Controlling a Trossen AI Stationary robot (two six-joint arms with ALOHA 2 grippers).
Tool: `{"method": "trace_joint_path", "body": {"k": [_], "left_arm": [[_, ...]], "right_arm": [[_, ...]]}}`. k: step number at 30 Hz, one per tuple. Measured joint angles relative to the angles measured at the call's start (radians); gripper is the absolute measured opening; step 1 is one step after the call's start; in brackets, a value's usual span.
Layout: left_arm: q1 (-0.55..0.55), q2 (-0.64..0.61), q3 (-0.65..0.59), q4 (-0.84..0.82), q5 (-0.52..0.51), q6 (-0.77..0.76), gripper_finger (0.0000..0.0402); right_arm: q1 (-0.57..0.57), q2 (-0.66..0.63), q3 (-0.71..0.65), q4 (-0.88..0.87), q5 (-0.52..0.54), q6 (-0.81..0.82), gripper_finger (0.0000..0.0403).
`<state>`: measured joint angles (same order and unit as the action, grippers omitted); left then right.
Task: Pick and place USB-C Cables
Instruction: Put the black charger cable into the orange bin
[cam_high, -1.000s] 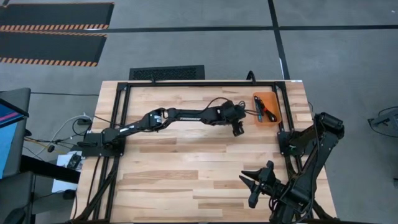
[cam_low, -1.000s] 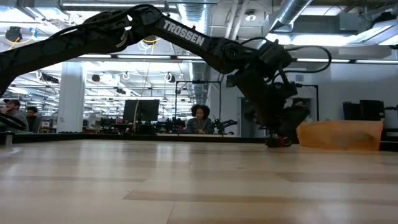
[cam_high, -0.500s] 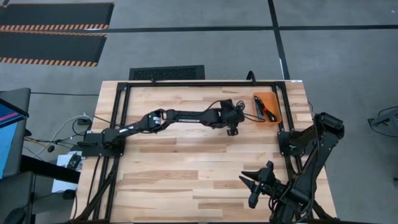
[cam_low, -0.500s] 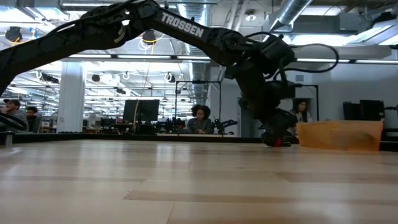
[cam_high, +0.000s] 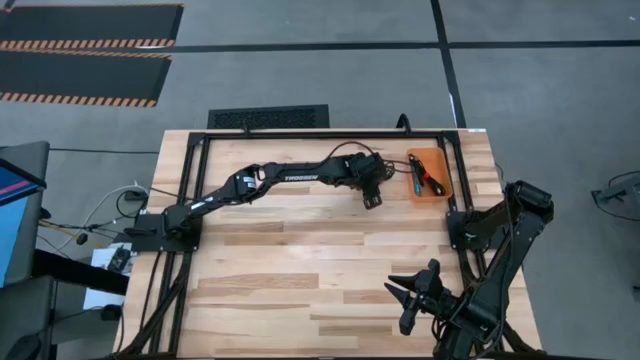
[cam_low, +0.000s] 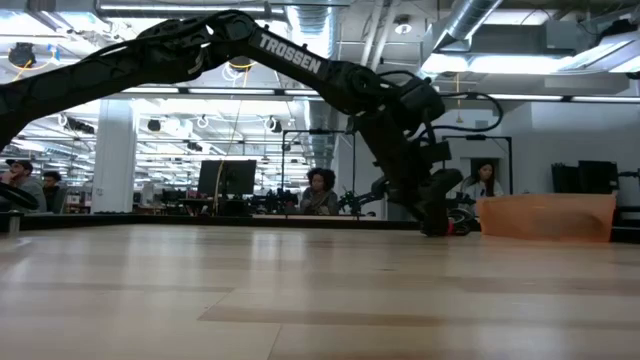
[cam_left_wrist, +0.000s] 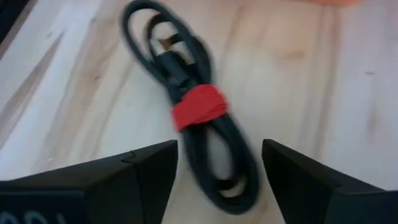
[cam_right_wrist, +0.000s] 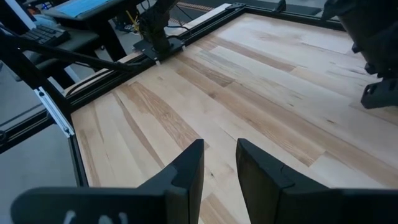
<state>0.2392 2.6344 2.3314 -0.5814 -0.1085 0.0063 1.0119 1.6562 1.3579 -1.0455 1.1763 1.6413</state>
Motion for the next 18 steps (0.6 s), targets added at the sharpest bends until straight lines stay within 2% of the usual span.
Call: {"method": "trace_joint_path", "body": {"k": [5,9,14,18], "left_arm": [[0.021,0.001,-0.001,-0.003,0.003,-0.006,0.0246],[0.021,0.001,-0.001,-0.008,0.004,0.001,0.0240],[0.020,0.001,-0.001,-0.014,0.007,0.018,0.0199],[0.021,0.001,-0.001,-0.015,0.006,0.025,0.0138]], "right_arm": [[0.000,0.000,0.000,0.000,0.000,0.000,0.0118],[0.000,0.000,0.000,0.000,0.000,0.000,0.0118],[0.000,0.000,0.000,0.000,0.000,0.000,0.0118],[0.000,0.000,0.000,0.005,0.000,0.000,0.0118]]}}
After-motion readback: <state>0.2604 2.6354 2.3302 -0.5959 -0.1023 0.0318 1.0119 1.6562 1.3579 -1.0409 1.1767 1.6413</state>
